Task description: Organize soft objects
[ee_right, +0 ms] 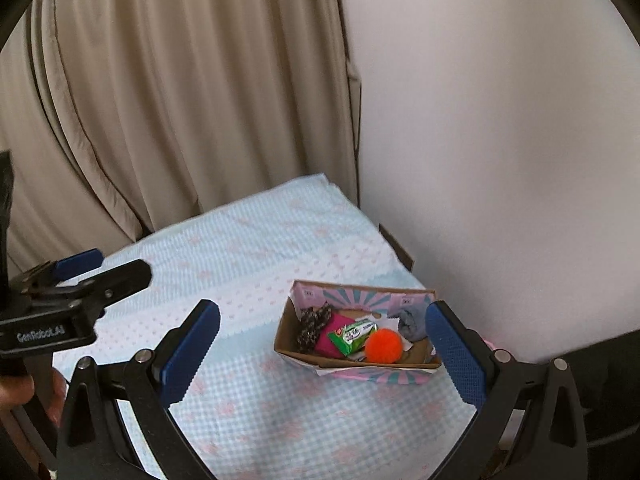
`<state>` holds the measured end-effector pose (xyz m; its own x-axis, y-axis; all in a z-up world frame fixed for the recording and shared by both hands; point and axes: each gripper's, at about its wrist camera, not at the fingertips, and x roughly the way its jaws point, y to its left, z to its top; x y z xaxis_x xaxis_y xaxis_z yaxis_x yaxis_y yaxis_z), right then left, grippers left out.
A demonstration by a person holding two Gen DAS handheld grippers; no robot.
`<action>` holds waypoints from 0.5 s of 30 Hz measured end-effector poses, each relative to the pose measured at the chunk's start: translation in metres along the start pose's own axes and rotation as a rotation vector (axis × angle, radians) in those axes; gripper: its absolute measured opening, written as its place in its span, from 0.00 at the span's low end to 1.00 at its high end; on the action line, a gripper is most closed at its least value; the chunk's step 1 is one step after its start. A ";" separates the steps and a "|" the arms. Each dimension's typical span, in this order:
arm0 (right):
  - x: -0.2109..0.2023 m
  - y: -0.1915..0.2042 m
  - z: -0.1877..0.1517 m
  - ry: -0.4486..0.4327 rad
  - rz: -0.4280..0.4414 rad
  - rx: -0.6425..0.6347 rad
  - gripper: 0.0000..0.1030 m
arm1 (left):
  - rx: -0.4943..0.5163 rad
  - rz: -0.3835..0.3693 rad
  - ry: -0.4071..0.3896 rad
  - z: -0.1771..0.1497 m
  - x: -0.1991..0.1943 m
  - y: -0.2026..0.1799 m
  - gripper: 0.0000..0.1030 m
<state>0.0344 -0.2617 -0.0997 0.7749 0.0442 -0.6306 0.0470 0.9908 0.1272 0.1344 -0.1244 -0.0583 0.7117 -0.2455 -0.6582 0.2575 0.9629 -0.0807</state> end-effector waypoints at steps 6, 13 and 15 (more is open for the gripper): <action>-0.059 0.026 0.002 -0.113 -0.047 0.024 0.99 | 0.050 0.027 -0.156 -0.006 -0.080 0.015 1.00; -0.097 0.054 -0.005 -0.214 -0.116 0.011 0.99 | 0.049 0.032 -0.243 -0.014 -0.123 0.030 1.00; -0.104 0.061 -0.008 -0.231 -0.139 0.004 0.99 | 0.054 0.032 -0.250 -0.016 -0.127 0.031 1.00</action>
<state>-0.0482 -0.2051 -0.0323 0.8841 -0.1229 -0.4509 0.1649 0.9848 0.0550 0.0417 -0.0616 0.0106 0.8579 -0.2416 -0.4534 0.2619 0.9649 -0.0185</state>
